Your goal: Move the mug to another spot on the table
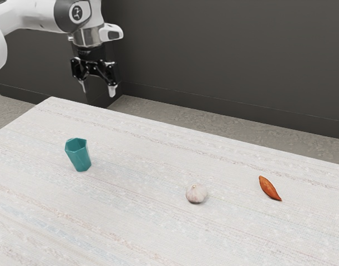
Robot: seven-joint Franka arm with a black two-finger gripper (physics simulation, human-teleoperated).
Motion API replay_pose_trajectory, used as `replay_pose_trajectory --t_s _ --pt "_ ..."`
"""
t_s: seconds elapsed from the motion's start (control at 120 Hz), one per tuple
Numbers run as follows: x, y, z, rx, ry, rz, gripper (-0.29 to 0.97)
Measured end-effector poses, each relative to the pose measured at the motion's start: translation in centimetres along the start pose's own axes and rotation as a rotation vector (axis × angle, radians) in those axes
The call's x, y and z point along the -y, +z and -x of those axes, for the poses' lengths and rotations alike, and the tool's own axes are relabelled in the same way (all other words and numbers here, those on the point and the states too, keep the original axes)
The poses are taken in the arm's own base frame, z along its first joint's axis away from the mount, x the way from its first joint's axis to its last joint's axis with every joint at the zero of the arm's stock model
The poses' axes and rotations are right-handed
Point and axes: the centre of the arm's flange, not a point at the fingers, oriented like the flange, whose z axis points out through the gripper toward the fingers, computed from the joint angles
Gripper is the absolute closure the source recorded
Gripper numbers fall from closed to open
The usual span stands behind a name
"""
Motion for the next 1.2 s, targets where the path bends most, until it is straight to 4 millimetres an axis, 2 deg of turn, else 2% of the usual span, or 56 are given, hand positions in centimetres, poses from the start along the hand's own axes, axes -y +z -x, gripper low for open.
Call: replay_pose_trajectory --t_s 0.1,0.15,0.242,0.442,0.567,0.667,0.808,0.908,1.2 --pt "0.3 0.4 -0.4 -0.001 -0.009 0.002 0.00" --pt "1.2 0.5 -0.8 -0.004 -0.027 0.001 0.00" --pt "5.1 0.6 -0.9 -0.010 -0.118 -0.003 0.00" --pt "10.9 1.2 -2.1 -0.112 -0.296 -0.024 0.00" --pt "16.2 3.1 -2.4 -0.121 -0.473 0.031 0.00" --pt "19.4 5.5 -2.7 -0.093 -0.608 0.120 0.00" --pt "20.6 8.2 -4.3 -0.041 -0.711 0.210 0.00" --pt "20.9 11.4 -5.3 0.014 -0.762 0.237 0.00" --pt "23.2 16.7 -5.0 0.107 -0.894 0.204 0.00"
